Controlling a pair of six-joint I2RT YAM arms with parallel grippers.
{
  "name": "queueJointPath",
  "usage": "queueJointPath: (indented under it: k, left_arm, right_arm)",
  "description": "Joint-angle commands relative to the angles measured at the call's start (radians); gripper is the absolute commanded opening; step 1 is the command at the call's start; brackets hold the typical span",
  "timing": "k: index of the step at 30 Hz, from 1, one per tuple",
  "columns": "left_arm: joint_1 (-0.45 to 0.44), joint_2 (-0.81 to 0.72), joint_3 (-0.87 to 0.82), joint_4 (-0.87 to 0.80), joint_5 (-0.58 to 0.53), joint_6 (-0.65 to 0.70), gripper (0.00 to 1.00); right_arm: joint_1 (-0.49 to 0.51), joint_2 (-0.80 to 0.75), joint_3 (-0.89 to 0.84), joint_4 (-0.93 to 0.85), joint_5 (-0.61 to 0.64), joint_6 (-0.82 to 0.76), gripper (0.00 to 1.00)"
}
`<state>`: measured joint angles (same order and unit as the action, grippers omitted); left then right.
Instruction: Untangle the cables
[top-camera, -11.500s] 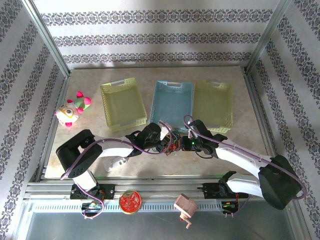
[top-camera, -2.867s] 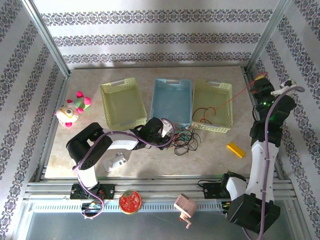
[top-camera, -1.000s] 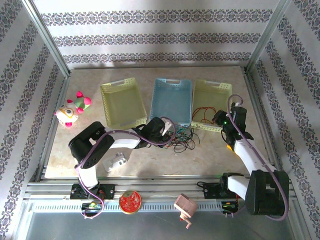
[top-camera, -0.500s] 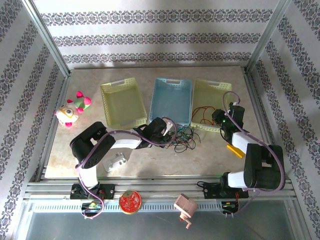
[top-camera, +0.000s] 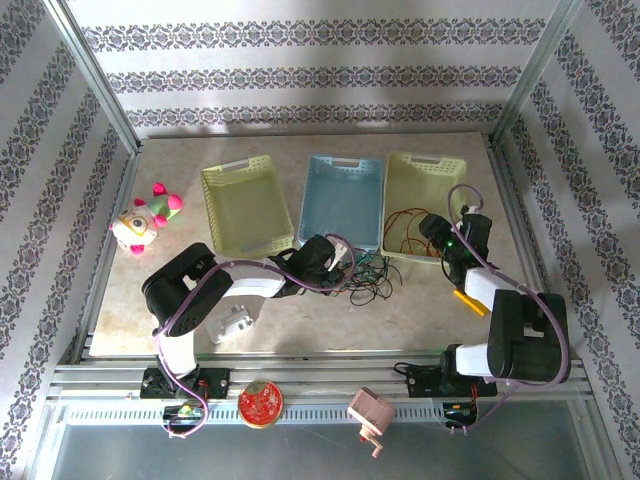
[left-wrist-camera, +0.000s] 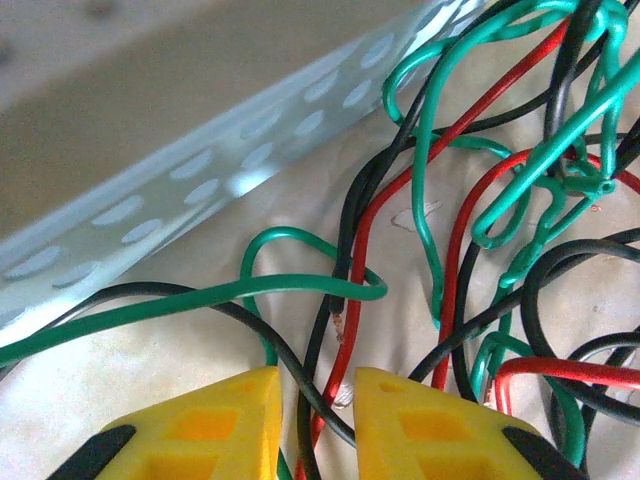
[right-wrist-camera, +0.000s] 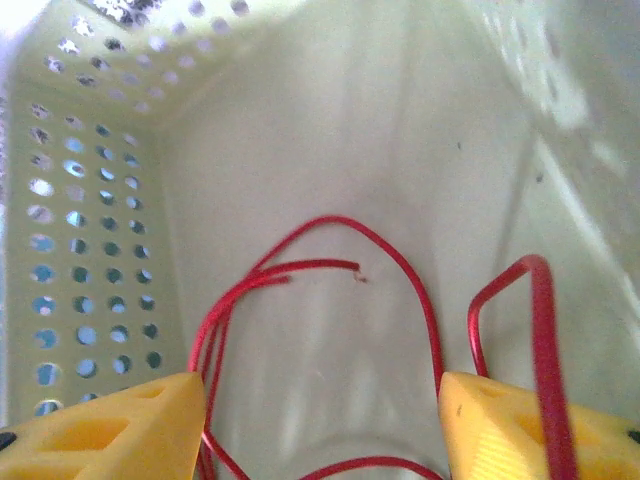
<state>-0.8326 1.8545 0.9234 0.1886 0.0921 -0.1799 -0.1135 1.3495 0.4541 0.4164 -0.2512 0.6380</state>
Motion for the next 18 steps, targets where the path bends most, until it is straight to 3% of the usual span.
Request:
queueJointPath:
  k: [1, 15, 18]
  left_arm:
    - [-0.019, 0.011, -0.017, 0.017, -0.027, 0.005, 0.26]
    - [-0.019, -0.043, -0.086, 0.128, -0.016, -0.003, 0.26]
    - [-0.019, -0.052, -0.100, 0.157, -0.012, -0.008, 0.26]
  right_arm:
    - [0.031, -0.022, -0.058, -0.068, 0.017, -0.034, 0.64]
    - [0.115, -0.302, 0.103, -0.345, 0.033, -0.139, 0.67]
    - [0.180, -0.335, 0.142, -0.434, 0.053, -0.173, 0.67]
